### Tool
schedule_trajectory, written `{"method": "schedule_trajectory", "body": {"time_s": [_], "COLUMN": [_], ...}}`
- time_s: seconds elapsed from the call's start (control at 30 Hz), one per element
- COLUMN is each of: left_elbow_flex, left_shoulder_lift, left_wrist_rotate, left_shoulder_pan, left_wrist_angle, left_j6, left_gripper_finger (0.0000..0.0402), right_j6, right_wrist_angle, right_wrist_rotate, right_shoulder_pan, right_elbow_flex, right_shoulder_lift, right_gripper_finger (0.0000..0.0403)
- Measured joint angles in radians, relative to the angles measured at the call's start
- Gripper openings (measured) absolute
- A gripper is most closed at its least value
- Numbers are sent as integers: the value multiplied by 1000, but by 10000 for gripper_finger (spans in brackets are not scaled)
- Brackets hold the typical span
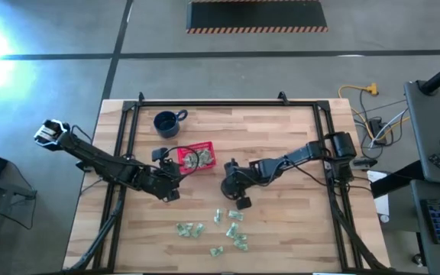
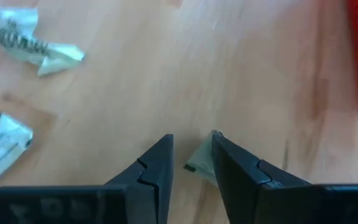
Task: Pick and place items into bin
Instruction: Put the green stevia packet into the red bin
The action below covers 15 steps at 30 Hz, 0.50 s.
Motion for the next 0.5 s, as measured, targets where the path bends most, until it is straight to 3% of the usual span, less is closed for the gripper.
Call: {"method": "schedule_trajectory", "body": {"time_s": [0.5], "left_elbow_flex": [-1], "left_shoulder_lift": [0], "left_wrist_rotate": [-12], "left_shoulder_pan": [0], "left_wrist_angle": [6], "left_j6": [0], "left_gripper_finger": [167], "right_j6": [-31], "right_wrist_angle": [19], "right_wrist_rotate": [2], "right_shoulder_pan": [-2], "right_elbow_flex": [4], "right_shoulder_lift": [-1], "right_gripper_finger": [97]}}
